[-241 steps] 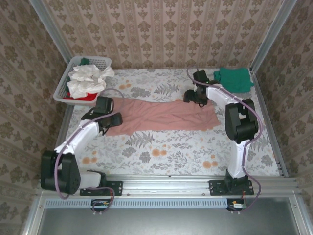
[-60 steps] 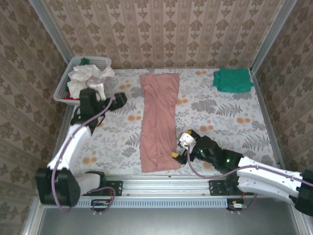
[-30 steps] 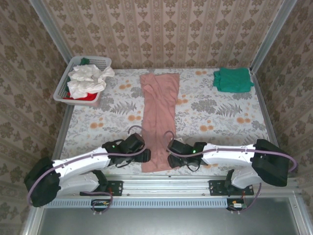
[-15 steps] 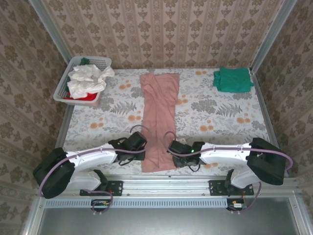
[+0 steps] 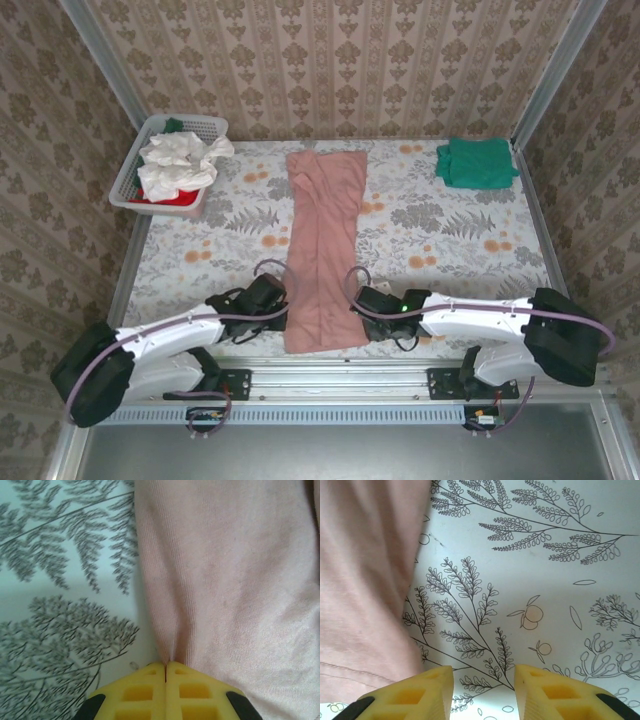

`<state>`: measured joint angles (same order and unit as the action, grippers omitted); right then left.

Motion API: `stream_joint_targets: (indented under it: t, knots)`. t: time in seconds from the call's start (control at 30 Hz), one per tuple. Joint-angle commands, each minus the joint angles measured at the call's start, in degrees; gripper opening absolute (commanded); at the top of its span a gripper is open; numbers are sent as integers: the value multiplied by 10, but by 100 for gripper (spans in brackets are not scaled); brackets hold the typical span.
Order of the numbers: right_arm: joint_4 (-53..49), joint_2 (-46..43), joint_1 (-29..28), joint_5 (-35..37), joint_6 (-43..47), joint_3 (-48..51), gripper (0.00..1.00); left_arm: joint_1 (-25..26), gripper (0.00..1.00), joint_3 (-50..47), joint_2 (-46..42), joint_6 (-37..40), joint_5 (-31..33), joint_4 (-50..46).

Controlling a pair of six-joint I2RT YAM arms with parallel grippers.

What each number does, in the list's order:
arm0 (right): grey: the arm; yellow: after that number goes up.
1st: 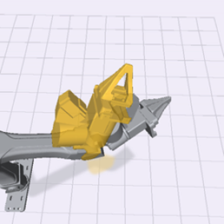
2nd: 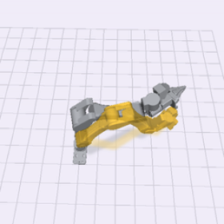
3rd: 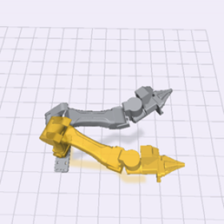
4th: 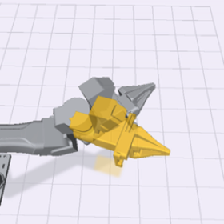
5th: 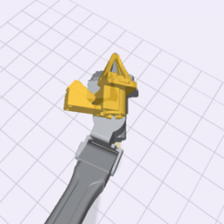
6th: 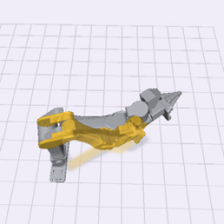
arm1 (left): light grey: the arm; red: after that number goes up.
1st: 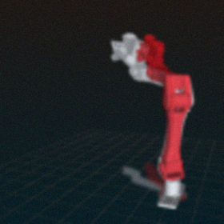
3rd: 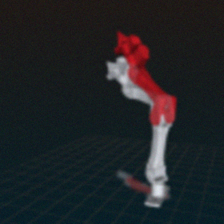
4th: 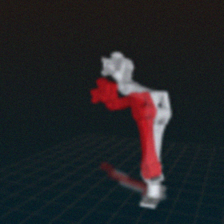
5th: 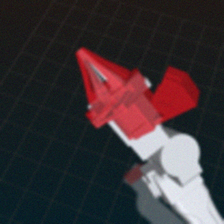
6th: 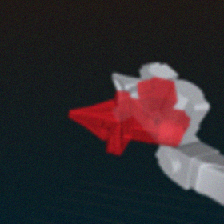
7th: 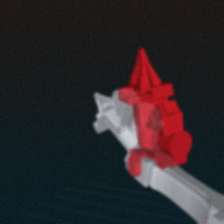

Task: Fold and stack the t-shirts

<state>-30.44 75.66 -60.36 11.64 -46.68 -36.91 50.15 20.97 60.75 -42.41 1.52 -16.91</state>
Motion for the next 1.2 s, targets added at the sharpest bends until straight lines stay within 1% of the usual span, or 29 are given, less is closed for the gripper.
stream_joint_targets:
  t: [0.0, 0.03, 0.07, 0.1, 0.13, 0.17, 0.2, 0.23, 0.3, 0.4, 0.43, 0.47, 0.5, 0.53, 0.57, 0.63, 0.67, 0.73, 0.8, 0.83, 0.87, 0.93, 1.0, 1.07, 1.1, 1.13, 1.17]
  knots:
    - [-25, -18, 0, 6, 10, -27, 42, -5, 2, -10, -34, 6, -3, -45]
    - [-22, -17, -7, 4, 17, -43, 46, -5, 4, -6, -42, 7, -3, -48]
    - [-15, -15, -14, 6, 22, -57, 50, -5, 3, -3, -47, 9, -3, -49]
    - [3, -7, -21, 1, 28, -69, 51, -5, 3, -1, -52, 9, -5, -51]
    - [32, 7, -23, -12, 33, -75, 51, -5, 8, 1, -55, 11, -9, -49]
    - [45, 27, -24, -24, 36, -83, 51, -5, 12, 3, -55, 13, -14, -48]
    - [52, 47, -26, -27, 38, -90, 51, -6, 17, 5, -56, 13, -17, -51]
    - [55, 75, -29, -28, 40, -98, 51, -5, 24, 4, -58, 11, -20, -49]
    - [46, 114, -34, -24, 39, -108, 50, -4, 31, -3, -59, 10, -36, -35]
    - [40, 140, -35, -24, 24, -100, 46, -2, 44, -13, -54, 10, -52, -27]
    - [39, 140, -36, -22, 16, -93, 43, -2, 47, -14, -51, 12, -51, -34]
    - [37, 137, -35, -19, 11, -86, 41, -2, 47, -14, -49, 12, -49, -40]
    - [32, 129, -35, -14, 4, -77, 39, -2, 40, -15, -47, 14, -48, -42]
    - [28, 121, -35, -8, -3, -70, 38, -3, 32, -16, -45, 15, -49, -46]
    - [25, 113, -35, -4, -9, -61, 37, -5, 29, -18, -44, 15, -49, -50]
    - [22, 96, -35, -3, -15, -46, 37, -10, 14, -21, -44, 14, -49, -57]
    - [22, 90, -36, -5, -17, -40, 37, -13, 11, -22, -45, 14, -49, -59]
    - [26, 78, -36, -10, -21, -28, 37, -19, 9, -29, -48, 11, -56, -54]
    - [33, 68, -35, -18, -13, -20, 37, -21, 14, -29, -52, 11, -57, -58]
    - [34, 59, -37, -22, -6, -19, 38, -21, 14, -27, -55, 11, -58, -62]
    - [37, 47, -40, -23, 8, -18, 39, -21, 16, -25, -57, 10, -58, -69]
    - [40, 5, -47, -13, 51, -17, 43, -20, 31, -15, -75, 11, -57, -95]
    - [61, -42, -49, -4, 90, -6, 45, -20, 36, -5, -107, 12, -56, -126]
    - [103, -93, -49, 1, 121, 19, 47, -20, 44, 4, -157, 8, -53, -159]
    - [123, -111, -49, 2, 124, 32, 50, -20, 52, 4, -181, 4, -54, -168]
    - [144, -127, -49, 4, 120, 46, 52, -19, 58, 1, -205, -4, -60, -174]
    - [161, -135, -49, 0, 112, 56, 53, -18, 58, -3, -226, -14, -68, -177]
